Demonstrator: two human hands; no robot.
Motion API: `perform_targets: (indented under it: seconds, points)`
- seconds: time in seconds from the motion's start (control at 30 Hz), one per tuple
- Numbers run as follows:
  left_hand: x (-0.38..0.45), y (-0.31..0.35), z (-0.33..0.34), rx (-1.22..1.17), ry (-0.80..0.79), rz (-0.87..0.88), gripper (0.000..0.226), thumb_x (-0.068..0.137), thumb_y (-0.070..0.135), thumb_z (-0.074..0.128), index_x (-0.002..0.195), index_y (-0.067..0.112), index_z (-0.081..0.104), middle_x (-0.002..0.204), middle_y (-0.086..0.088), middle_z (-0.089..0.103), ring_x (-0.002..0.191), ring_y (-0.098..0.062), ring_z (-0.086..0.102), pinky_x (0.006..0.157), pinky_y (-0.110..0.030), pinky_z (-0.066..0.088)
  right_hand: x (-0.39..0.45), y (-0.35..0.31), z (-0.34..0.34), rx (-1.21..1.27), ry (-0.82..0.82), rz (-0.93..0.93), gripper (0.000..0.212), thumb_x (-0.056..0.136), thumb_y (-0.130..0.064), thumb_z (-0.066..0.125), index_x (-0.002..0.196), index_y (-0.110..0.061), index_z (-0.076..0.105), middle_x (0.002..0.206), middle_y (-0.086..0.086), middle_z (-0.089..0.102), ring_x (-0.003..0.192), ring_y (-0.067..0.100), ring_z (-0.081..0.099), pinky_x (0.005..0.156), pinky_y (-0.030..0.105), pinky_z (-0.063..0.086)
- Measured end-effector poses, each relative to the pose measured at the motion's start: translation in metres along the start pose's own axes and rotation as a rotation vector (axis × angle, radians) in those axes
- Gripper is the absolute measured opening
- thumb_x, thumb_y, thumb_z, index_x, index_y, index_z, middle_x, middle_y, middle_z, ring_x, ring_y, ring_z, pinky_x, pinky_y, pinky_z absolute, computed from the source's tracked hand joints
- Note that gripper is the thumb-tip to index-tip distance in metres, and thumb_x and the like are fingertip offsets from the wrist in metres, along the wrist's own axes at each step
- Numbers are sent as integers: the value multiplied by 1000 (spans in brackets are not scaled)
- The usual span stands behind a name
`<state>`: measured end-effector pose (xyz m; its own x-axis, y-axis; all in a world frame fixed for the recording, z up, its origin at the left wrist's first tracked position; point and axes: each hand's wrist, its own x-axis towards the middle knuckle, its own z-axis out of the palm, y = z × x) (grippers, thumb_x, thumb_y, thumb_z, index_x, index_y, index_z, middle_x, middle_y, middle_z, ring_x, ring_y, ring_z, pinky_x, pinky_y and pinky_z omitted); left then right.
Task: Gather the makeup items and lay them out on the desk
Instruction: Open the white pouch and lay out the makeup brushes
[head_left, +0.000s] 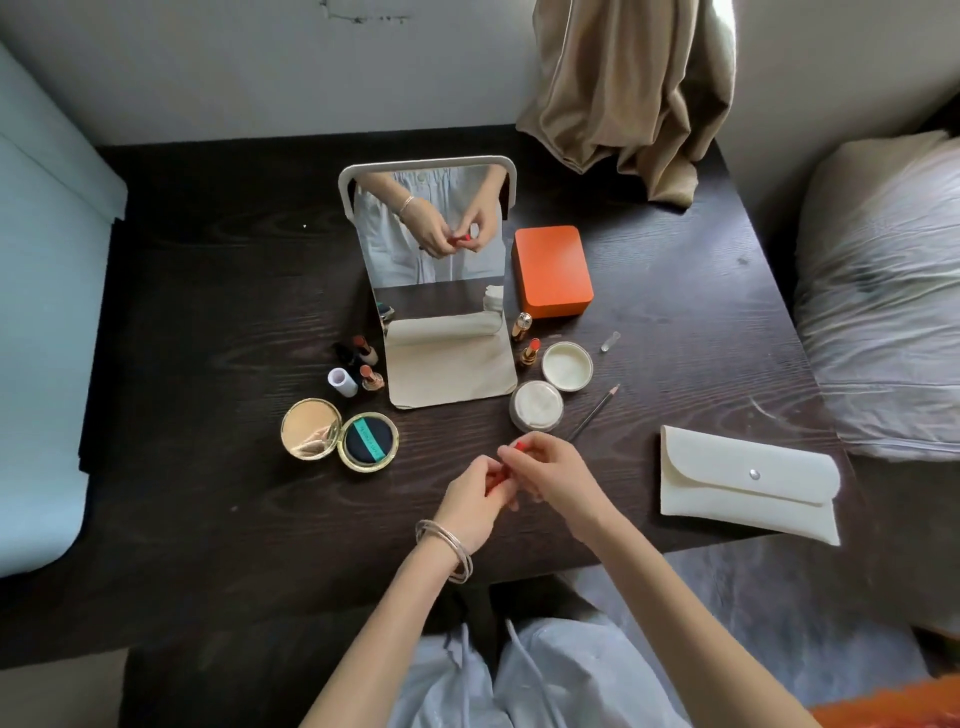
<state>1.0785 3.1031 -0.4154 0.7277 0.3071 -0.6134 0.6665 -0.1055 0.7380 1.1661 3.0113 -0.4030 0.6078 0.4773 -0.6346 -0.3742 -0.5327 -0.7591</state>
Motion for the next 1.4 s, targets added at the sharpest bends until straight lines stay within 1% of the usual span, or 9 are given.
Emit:
perform_targets:
  seconds: [0.17, 0.33, 0.5, 0.63, 0.7, 0.8, 1.0, 1.23, 1.4]
  points:
    - [-4, 12, -6, 133, 70, 100, 16, 97, 23, 45, 96, 18, 60, 75, 4, 65, 70, -9, 58, 67, -22, 42, -3, -3, 0, 88, 56, 63, 21, 90, -26, 59, 77, -12, 50, 54, -5, 47, 47, 6, 38, 46, 17, 31]
    - [2, 32, -4, 96, -41, 84, 26, 98, 19, 41, 81, 15, 60, 60, 7, 53, 55, -5, 45, 65, -24, 40, -3, -10, -16, 428, 59, 91, 30, 92, -11, 57, 68, -14, 39, 46, -5, 35, 34, 2, 30, 35, 14, 21]
    - [9, 67, 1, 52, -117, 112, 30, 98, 15, 38, 76, 11, 59, 56, 5, 50, 48, -5, 40, 56, -19, 36, 3, -15, -41, 473, 53, 84, 29, 93, -10, 53, 67, -13, 41, 41, -9, 31, 33, 3, 21, 34, 16, 13]
    - [-2, 54, -8, -147, -183, -83, 31, 96, 6, 39, 70, 8, 57, 48, 5, 50, 33, -2, 35, 37, -11, 27, 8, -25, -151, 823, 437, 8, 40, 99, -13, 42, 62, -21, 27, 32, -11, 21, 25, 1, 17, 36, 17, 5]
    - [-9, 42, -11, -196, -177, -50, 29, 98, 6, 38, 76, 7, 58, 58, -1, 57, 42, -2, 39, 41, -11, 31, 6, -31, -204, 713, 445, -78, 39, 99, -16, 41, 63, -22, 28, 34, -12, 22, 26, 0, 18, 34, 17, 7]
    - [-4, 51, 19, -233, -155, 12, 19, 96, 5, 45, 88, 7, 63, 79, -6, 66, 66, -6, 58, 62, -11, 48, 15, -31, -207, 531, 305, -85, 32, 96, -12, 44, 65, -19, 38, 39, -12, 30, 30, 0, 23, 34, 16, 15]
    - [38, 59, 72, 168, 130, 69, 19, 84, 26, 66, 99, 17, 74, 93, -2, 71, 90, -15, 65, 87, -29, 48, 40, -11, -186, 494, 310, -61, 13, 94, -8, 50, 86, -16, 57, 58, -7, 66, 52, 2, 54, 51, 12, 39]
    - [80, 59, 114, 510, 193, 63, 24, 87, 34, 62, 108, 22, 69, 102, -2, 62, 96, -22, 61, 82, -35, 51, 57, 30, -204, 409, 138, -40, 14, 100, -10, 39, 97, -11, 53, 85, 0, 73, 72, 2, 69, 73, 18, 51]
    - [101, 58, 137, 715, 235, 112, 24, 90, 35, 57, 110, 23, 64, 104, 0, 61, 101, -19, 57, 74, -33, 48, 75, 40, -210, 198, 181, -42, 13, 94, -20, 55, 90, -9, 60, 83, 1, 67, 70, 7, 64, 69, 18, 49]
